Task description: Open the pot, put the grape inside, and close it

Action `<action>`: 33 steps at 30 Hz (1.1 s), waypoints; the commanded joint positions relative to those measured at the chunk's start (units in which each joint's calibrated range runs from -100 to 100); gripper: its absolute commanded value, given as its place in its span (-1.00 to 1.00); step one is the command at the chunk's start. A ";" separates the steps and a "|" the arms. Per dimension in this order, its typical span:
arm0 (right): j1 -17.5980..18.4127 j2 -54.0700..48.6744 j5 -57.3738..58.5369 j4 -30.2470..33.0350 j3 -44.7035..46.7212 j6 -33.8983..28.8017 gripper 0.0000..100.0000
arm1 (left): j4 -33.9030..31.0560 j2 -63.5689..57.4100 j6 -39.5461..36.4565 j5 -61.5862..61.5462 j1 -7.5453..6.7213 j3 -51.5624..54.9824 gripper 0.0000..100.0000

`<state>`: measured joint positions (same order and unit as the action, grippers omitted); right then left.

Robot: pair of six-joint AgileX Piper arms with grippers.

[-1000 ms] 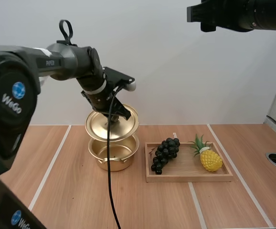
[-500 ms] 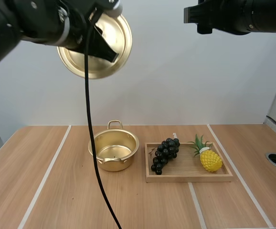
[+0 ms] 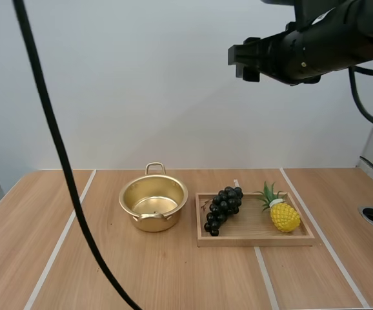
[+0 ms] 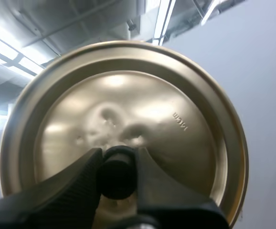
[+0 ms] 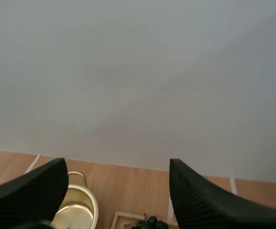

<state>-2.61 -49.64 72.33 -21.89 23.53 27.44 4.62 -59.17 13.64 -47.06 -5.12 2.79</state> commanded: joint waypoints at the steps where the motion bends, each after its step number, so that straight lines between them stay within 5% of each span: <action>1: -0.25 1.75 0.73 -1.38 -0.40 -0.65 1.00 | 0.27 -0.75 -2.63 1.96 -0.13 -4.57 -1.00; 10: -0.25 10.58 7.47 -5.59 -0.40 -3.37 1.00 | 0.27 -1.06 -3.09 3.35 -0.13 -13.61 -1.00; 19: -0.25 16.53 8.93 -7.02 3.01 -7.50 1.00 | 0.17 -2.38 -3.09 16.45 -0.13 -14.84 -1.00; 33: -0.25 20.47 8.93 -12.14 10.35 -9.05 1.00 | 0.17 -2.38 -3.09 17.25 -0.13 -14.84 -1.00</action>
<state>-2.61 -28.90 81.31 -32.75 33.71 19.23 4.62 -61.34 10.79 -31.71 -5.12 -11.90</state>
